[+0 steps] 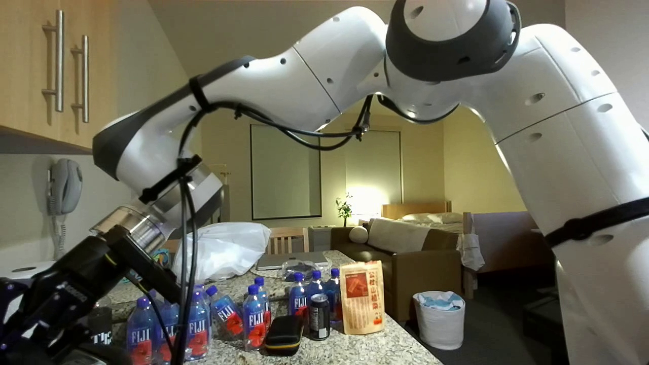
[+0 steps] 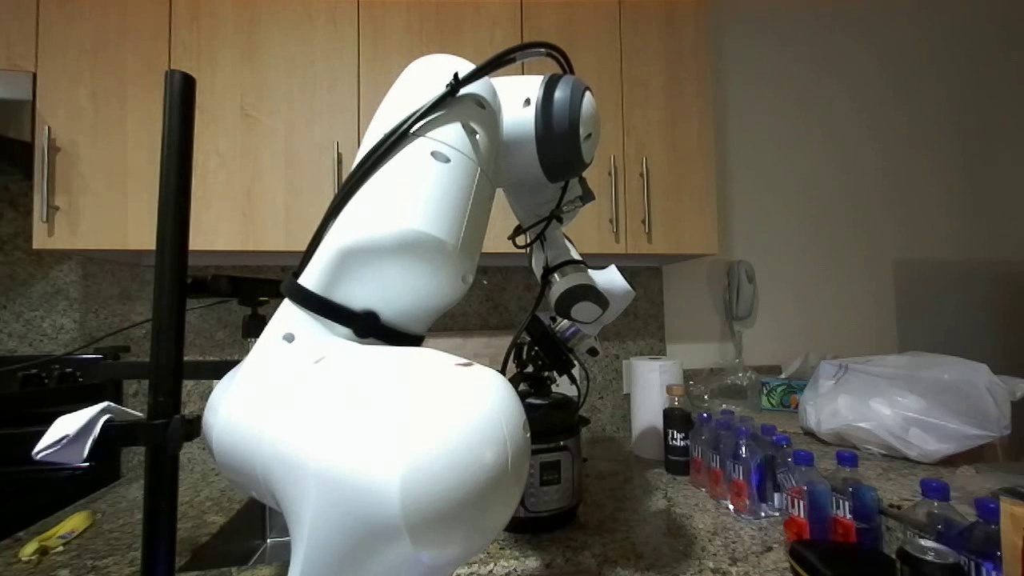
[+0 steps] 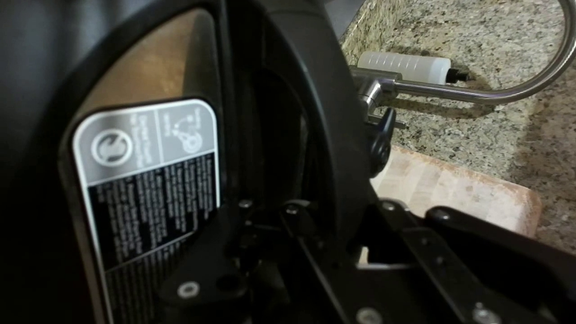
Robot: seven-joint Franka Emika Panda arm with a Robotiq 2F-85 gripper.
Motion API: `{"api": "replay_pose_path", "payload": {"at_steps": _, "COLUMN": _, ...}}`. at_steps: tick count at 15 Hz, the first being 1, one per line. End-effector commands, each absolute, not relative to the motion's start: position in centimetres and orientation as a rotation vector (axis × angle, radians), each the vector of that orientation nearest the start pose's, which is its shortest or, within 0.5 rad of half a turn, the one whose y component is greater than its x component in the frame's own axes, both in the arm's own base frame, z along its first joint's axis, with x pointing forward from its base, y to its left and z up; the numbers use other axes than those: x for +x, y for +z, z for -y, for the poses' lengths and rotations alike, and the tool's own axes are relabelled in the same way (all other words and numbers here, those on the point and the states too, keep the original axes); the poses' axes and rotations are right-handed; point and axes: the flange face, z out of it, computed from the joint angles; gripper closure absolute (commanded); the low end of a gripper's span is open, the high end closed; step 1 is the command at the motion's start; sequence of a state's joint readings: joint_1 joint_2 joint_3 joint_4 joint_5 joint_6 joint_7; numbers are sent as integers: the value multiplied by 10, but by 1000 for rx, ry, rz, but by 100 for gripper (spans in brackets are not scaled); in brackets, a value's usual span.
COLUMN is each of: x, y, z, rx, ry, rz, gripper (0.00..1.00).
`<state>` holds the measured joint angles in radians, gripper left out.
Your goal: Pick up the lid and put it on the cooker
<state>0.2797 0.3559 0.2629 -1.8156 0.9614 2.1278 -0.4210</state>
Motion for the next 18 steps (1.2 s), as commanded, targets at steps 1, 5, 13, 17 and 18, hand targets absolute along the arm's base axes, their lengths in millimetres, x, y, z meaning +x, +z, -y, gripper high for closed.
{"api": "replay_pose_path", "payload": {"at_steps": 1, "x": 545, "y": 386, "z": -351, "rx": -2245, "ry": 126, "rz": 407, "gripper": 94}}
{"api": "replay_pose_path", "payload": {"at_steps": 5, "x": 546, "y": 391, "z": -350, "rx": -2273, "ry": 128, "rz": 397, "gripper": 61}}
{"api": "replay_pose_path", "payload": {"at_steps": 13, "x": 554, "y": 407, "z": -348, "rx": -2324, "ry": 95, "rz": 391, "gripper": 9}}
{"api": "replay_pose_path", "payload": {"at_steps": 17, "x": 559, "y": 416, "z": -342, "rx": -2377, "ry": 68, "rz": 354, "gripper": 0}}
{"api": "replay_pose_path", "payload": {"at_steps": 18, "x": 560, "y": 419, "z": -339, "rx": -2389, "ry": 59, "rz": 341, "gripper": 0}}
